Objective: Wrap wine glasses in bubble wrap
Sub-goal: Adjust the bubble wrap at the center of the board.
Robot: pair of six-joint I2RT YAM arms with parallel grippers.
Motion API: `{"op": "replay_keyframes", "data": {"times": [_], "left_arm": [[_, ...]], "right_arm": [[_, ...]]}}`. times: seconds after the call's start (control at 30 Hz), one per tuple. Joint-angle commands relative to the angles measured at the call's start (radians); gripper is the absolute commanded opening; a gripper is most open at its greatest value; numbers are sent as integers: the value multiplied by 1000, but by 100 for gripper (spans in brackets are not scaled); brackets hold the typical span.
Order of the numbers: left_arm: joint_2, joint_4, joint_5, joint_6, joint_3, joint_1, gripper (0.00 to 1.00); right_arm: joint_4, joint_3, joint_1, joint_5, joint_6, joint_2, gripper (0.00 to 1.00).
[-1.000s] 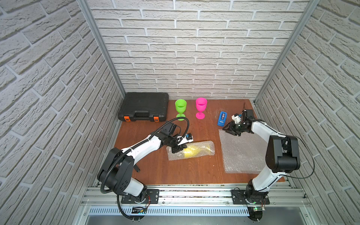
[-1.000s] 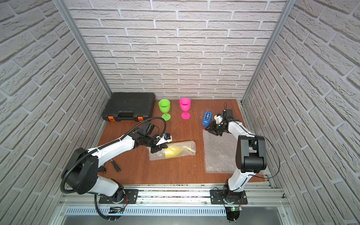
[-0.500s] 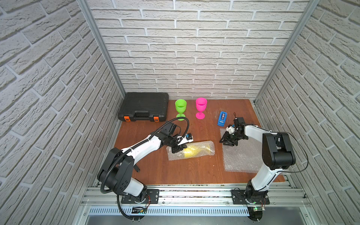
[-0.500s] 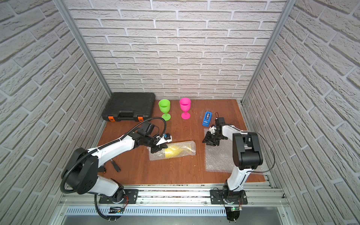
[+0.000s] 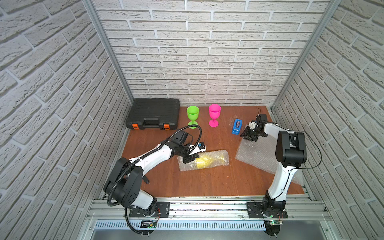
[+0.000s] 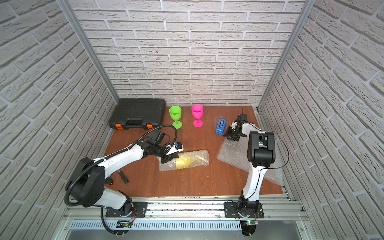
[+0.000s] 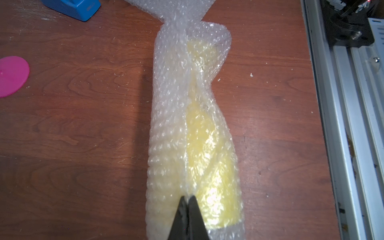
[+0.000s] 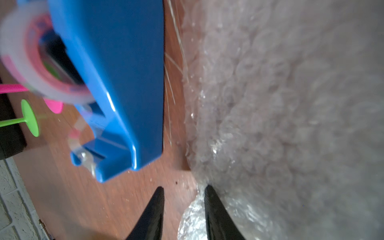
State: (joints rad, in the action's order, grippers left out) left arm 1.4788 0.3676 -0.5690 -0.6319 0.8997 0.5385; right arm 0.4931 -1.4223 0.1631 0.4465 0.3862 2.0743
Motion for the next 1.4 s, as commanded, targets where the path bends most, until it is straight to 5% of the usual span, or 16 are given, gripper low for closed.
{"op": "replay_keyframes", "data": {"times": [0.0,0.3,0.47,0.63,0.77,0.87,1.17,1.37], "left_arm": [[17,13,0,3,-2,-6,0],[15,17,-4,2,1,-8,0],[14,13,-4,2,2,-8,0],[15,4,-12,5,-1,-8,0],[13,11,-18,3,8,-7,0],[9,10,-19,2,5,-5,0],[18,-1,-23,6,2,0,0],[11,10,-15,4,0,0,0]], "right_arm": [[-62,-93,9,115,7,59,35],[-109,-177,5,291,25,78,35],[-11,-75,6,181,7,-80,35],[100,89,24,-91,26,-272,37],[97,274,79,-195,96,-414,46],[95,402,116,-268,127,-502,62],[8,620,196,-291,179,-590,95],[-25,530,246,-305,133,-451,95]]}}
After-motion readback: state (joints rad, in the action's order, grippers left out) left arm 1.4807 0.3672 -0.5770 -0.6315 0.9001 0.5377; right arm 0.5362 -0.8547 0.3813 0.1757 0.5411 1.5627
